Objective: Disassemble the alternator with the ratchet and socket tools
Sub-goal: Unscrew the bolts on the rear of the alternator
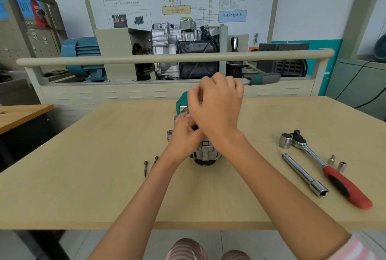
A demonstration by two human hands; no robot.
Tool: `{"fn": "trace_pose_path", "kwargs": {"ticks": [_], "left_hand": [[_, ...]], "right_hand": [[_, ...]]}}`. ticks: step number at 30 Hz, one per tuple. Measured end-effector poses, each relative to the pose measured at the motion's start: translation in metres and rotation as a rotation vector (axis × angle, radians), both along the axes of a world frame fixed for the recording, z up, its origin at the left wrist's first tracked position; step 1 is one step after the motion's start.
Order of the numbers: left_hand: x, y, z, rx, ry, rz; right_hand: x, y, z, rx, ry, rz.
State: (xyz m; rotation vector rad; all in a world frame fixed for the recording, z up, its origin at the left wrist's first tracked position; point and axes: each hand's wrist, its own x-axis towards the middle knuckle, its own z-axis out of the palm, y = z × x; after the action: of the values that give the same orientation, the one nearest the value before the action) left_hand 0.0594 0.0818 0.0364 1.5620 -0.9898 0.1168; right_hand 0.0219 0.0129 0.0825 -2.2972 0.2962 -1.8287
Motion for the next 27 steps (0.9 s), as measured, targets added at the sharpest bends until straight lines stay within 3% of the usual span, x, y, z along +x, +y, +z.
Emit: {"fn": "trace_pose_path", "kwargs": {"ticks": [1,3,8,11,13,14,17,19,21,25,27], "left_hand": [[-0.001,-0.001,-0.001,-0.007,0.011,0.005],[-0.004,-0.001,0.001,-0.001,0.000,0.011],[-0.005,0.004,0.007,0.087,-0.100,-0.020],[-0.003,0.004,0.003,0.079,-0.121,-0.005],[-0.003,0.004,0.003,0.048,-0.104,-0.013],[-0.002,0.004,0.004,0.034,-0.088,-0.019],[0.003,0.001,0.002,0.009,-0.014,-0.002],[0.005,0.000,-0.001,0.006,0.019,0.013],[0.005,0.001,-0.001,0.010,0.003,-0.008],[0.002,0.004,0.004,0.069,-0.088,-0.100],[0.002,0.005,0.004,0.058,-0.097,-0.103]], "right_hand": [[0.000,0.003,0.000,-0.018,0.005,-0.063],[0.000,0.003,0.003,0.026,0.027,0.007],[-0.008,-0.009,0.021,0.494,0.068,0.819],[-0.009,-0.010,0.024,0.662,0.079,1.068],[-0.009,-0.007,0.020,0.590,0.042,0.976],[-0.008,-0.006,0.015,0.451,0.021,0.817],[-0.003,-0.002,0.003,0.017,0.061,0.075],[-0.004,0.004,0.000,-0.040,0.083,-0.071],[-0.004,0.002,0.005,0.047,0.055,0.109],[-0.010,-0.011,0.022,0.507,0.104,0.931],[-0.009,-0.015,0.024,0.632,0.101,1.133]]}}
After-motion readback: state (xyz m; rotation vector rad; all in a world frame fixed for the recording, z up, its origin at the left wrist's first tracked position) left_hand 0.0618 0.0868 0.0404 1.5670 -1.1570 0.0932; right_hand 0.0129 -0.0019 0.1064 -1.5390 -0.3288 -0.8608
